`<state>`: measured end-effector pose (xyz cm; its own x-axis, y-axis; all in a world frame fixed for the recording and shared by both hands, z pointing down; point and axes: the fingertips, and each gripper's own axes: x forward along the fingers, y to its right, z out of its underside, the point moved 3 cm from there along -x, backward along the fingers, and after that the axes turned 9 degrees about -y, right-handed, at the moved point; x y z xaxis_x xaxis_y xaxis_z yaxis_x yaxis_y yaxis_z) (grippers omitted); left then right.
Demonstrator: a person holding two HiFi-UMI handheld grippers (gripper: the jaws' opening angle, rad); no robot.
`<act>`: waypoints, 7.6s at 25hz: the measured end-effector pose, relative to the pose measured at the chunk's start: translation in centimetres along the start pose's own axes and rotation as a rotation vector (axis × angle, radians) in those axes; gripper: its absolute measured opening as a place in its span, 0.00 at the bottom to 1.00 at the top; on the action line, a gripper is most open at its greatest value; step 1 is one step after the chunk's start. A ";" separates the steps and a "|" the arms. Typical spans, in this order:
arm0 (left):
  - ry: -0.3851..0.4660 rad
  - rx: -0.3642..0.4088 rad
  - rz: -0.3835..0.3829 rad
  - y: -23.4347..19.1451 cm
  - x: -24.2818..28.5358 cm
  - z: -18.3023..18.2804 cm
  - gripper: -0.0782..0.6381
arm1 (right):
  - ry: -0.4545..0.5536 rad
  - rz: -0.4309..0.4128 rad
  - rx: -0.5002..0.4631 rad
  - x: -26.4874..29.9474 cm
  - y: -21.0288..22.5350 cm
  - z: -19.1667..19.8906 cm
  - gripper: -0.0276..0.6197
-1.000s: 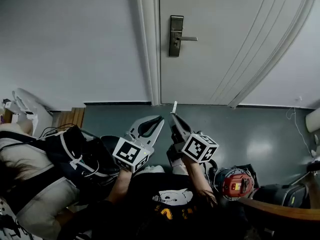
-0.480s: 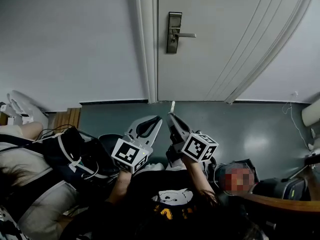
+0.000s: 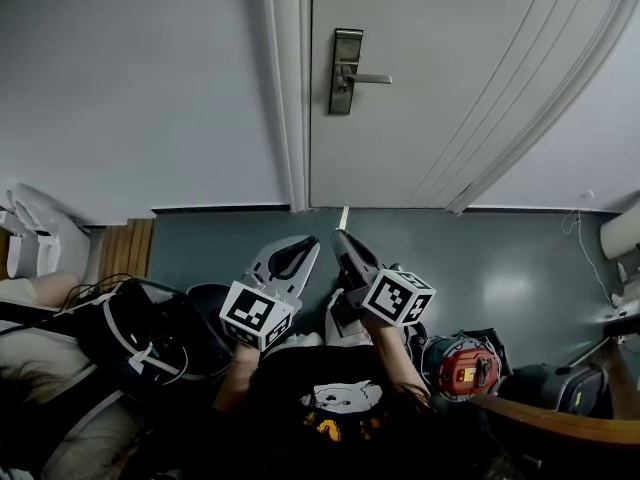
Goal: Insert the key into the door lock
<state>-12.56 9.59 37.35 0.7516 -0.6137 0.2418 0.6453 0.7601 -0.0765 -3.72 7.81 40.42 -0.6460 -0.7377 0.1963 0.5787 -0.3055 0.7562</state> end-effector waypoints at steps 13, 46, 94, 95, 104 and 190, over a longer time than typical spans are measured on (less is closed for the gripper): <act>-0.012 -0.055 -0.110 -6.5 8.0 -2.4 0.14 | -0.073 -0.042 0.019 6.7 6.7 -8.5 0.08; -0.094 -0.037 -0.177 -11.3 21.4 -6.3 0.14 | -0.157 -0.154 0.136 13.3 15.2 -18.7 0.08; -0.061 0.039 0.012 -20.3 25.8 -4.9 0.14 | -0.164 -0.246 0.389 27.2 22.4 -22.1 0.08; -0.060 0.041 0.013 -20.3 25.8 -4.9 0.14 | -0.159 -0.253 0.402 27.3 22.4 -22.1 0.08; -0.065 0.056 0.019 -20.2 26.2 -5.0 0.14 | -0.138 -0.287 0.504 28.1 23.5 -22.5 0.08; -0.155 0.005 -0.023 -14.0 28.6 -5.1 0.14 | -0.146 -0.332 0.397 17.6 21.2 -22.0 0.08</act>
<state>0.59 -19.75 40.39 0.7059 -0.5911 0.3902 0.6614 0.7473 -0.0645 8.12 -24.92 46.22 -0.8410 -0.5402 -0.0299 0.1170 -0.2356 0.9648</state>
